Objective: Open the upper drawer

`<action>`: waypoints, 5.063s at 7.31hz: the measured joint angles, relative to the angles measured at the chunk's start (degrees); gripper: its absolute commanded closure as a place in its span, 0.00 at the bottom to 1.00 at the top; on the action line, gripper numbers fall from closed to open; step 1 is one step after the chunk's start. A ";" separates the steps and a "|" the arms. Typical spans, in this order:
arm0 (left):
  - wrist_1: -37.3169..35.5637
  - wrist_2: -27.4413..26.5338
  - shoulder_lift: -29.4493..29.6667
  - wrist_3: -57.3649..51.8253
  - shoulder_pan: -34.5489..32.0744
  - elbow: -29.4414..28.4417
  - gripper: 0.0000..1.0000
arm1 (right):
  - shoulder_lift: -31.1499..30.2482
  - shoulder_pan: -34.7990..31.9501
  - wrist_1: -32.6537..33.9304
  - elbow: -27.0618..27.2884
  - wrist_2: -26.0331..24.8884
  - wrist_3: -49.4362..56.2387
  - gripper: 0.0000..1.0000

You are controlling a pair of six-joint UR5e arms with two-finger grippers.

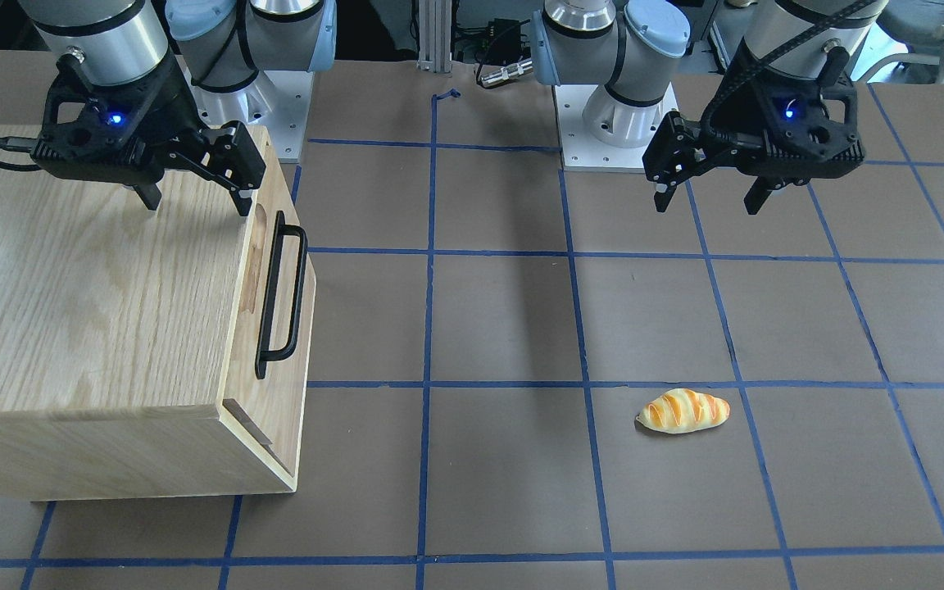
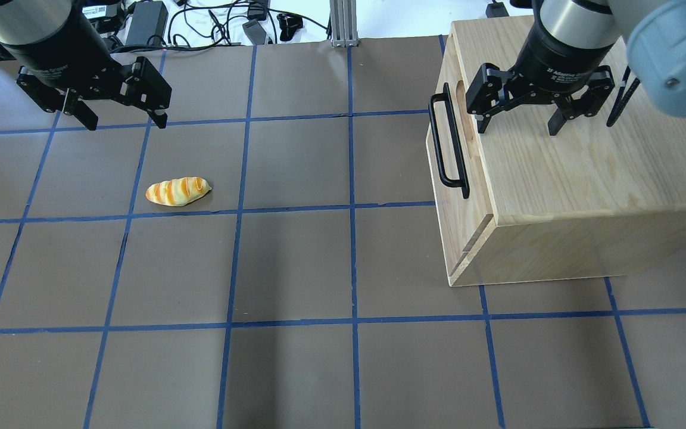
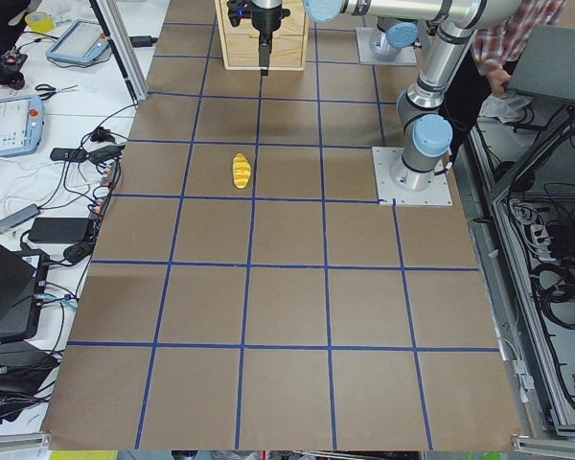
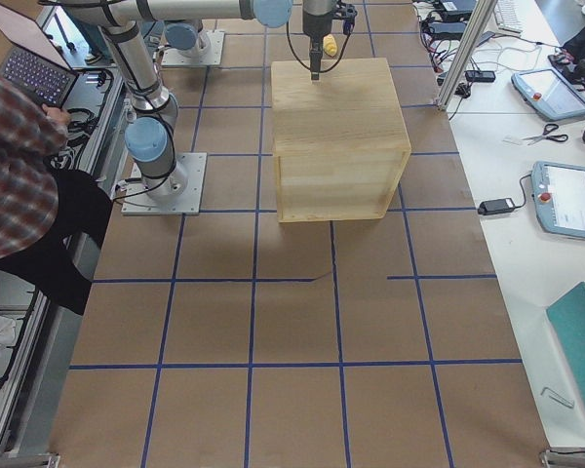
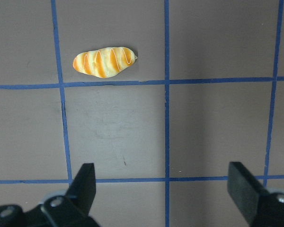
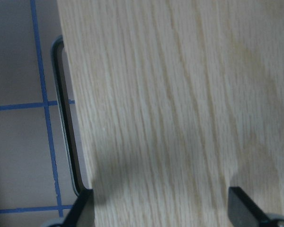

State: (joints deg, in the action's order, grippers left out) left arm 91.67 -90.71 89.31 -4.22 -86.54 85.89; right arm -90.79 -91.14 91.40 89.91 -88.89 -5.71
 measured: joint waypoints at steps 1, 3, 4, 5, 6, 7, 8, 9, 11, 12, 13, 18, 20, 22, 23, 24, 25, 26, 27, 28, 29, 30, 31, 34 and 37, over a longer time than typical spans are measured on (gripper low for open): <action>-0.02 -0.01 -0.05 -0.06 0.09 0.03 0.00 | 0.00 0.00 -0.01 0.00 0.02 0.00 0.00; 0.06 -0.01 -0.04 -0.44 0.52 0.04 0.00 | 0.00 0.00 -0.03 0.00 0.03 0.00 0.00; 0.13 0.04 -0.02 -0.50 0.58 0.04 0.00 | 0.00 -0.01 -0.04 0.00 0.03 0.00 0.00; 0.08 0.16 0.04 -0.42 0.61 0.05 0.00 | 0.00 -0.01 -0.03 0.00 0.03 0.00 0.00; -0.35 0.22 0.28 -0.31 0.67 0.06 0.00 | 0.00 0.00 -0.06 0.00 0.02 0.00 0.00; -1.00 0.13 0.64 -0.38 0.74 0.03 0.00 | 0.00 0.01 -0.07 0.00 -0.02 0.00 0.00; -1.35 0.01 0.82 -0.47 0.92 -0.04 0.00 | 0.00 0.01 -0.08 0.00 -0.03 0.00 0.00; -1.50 -0.02 1.07 -0.51 1.31 -0.08 0.00 | 0.00 0.01 -0.07 0.00 0.00 0.00 0.00; -1.84 0.27 1.63 -0.12 1.97 0.05 0.00 | 0.00 -0.01 -0.05 0.00 -0.02 0.00 0.00; -2.47 0.43 2.10 0.67 1.95 0.29 0.00 | 0.00 0.00 -0.02 0.00 -0.03 0.00 0.00; -3.97 0.51 2.98 2.83 1.52 0.48 0.00 | 0.00 -0.01 -0.02 0.00 0.00 0.00 0.00; -13.62 5.59 7.96 14.40 -10.72 0.17 0.00 | 0.00 -0.01 -0.08 0.00 0.03 0.00 0.00; -18.30 9.06 11.02 21.68 -16.06 0.12 0.00 | 0.00 -0.01 -0.08 0.00 0.03 0.00 0.00; -22.18 11.66 13.98 27.36 -20.52 -0.01 0.00 | 0.00 -0.01 -0.07 0.00 0.01 0.00 0.00; -23.88 13.16 15.25 29.57 -22.23 -0.11 0.00 | 0.00 -0.01 -0.05 0.00 -0.02 0.00 0.00; -25.42 14.51 16.36 31.25 -23.38 -0.42 0.00 | 0.00 -0.01 -0.06 0.00 -0.03 0.00 0.00; -26.19 15.60 17.44 32.89 -24.16 -1.22 0.00 | 0.00 -0.01 -0.06 0.00 -0.02 0.00 0.00; -26.47 16.77 18.51 34.62 -24.67 -2.44 0.00 | 0.00 -0.01 -0.05 0.00 -0.03 0.00 0.00; -26.58 17.54 19.47 36.22 -25.17 -3.47 0.00 | 0.00 -0.01 -0.06 0.00 -0.05 0.00 0.00; -26.78 17.85 20.28 37.71 -25.86 -3.98 0.00 | 0.00 -0.01 -0.08 0.00 -0.05 0.00 0.00; -27.38 17.97 21.00 39.07 -26.52 -4.20 0.00 | 0.00 -0.01 -0.07 0.00 -0.05 0.00 0.00; -28.41 18.03 21.67 40.06 -26.95 -4.28 0.00 | 0.00 -0.01 -0.03 0.00 -0.04 0.00 0.00; -29.27 18.06 22.24 40.52 -27.16 -4.30 0.00 | 0.00 -0.01 -0.01 0.00 -0.02 0.00 0.00; -29.85 18.09 23.11 40.87 -27.40 -4.32 0.00 | 0.00 0.02 -0.02 0.00 -0.02 0.00 0.00; -29.88 18.12 23.71 41.64 -28.11 -4.33 0.00 | 0.00 -0.01 -0.03 0.00 0.02 0.00 0.00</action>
State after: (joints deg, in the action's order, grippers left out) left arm 61.79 -72.60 113.01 37.42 -114.64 81.56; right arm -90.79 -91.14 91.37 89.91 -88.87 -5.71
